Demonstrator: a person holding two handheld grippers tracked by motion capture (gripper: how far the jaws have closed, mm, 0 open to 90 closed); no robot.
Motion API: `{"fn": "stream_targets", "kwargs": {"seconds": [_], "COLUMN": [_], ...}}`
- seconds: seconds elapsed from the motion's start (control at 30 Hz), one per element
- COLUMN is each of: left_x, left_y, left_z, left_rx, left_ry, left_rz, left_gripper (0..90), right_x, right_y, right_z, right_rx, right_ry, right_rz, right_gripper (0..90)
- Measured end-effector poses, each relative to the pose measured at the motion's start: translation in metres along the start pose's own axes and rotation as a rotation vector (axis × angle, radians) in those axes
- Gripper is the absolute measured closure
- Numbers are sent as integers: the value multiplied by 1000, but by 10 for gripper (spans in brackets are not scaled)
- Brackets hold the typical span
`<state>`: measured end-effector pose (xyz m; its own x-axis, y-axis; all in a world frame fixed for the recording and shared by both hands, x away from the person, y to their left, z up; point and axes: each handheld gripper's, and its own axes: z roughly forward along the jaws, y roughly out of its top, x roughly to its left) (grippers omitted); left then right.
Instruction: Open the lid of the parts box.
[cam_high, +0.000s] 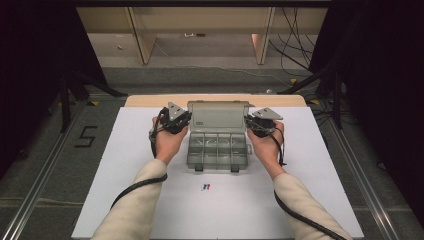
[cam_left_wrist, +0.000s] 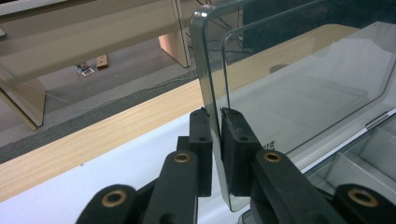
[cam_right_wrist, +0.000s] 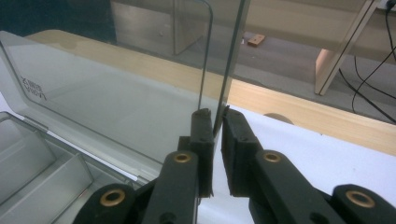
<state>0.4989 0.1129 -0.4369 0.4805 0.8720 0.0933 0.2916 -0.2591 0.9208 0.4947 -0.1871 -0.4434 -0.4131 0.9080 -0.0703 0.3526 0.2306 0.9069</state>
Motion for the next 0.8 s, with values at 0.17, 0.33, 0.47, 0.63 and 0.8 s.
{"fn": "stream_targets", "kwargs": {"seconds": [0.17,0.33,0.47,0.63,0.8], "left_x": [0,0,-1,0,-1], "left_y": [-3,-6,-8,-9,-11], "left_z": [2,4,5,6,7], "left_rx": [8,19,25,36,38], "left_ry": [-1,-6,-5,-13,-10], "left_rz": [-4,-4,-6,-4,-6], "left_gripper": [828,828,827,827,827], "right_x": [0,0,0,0,0], "right_y": [-2,-4,-6,-7,-9], "right_z": [2,3,4,5,6], "right_rx": [4,21,27,41,52], "right_ry": [-2,2,5,7,9], "right_rz": [-1,1,-7,-4,-2], "right_gripper": [839,837,836,835,831]}}
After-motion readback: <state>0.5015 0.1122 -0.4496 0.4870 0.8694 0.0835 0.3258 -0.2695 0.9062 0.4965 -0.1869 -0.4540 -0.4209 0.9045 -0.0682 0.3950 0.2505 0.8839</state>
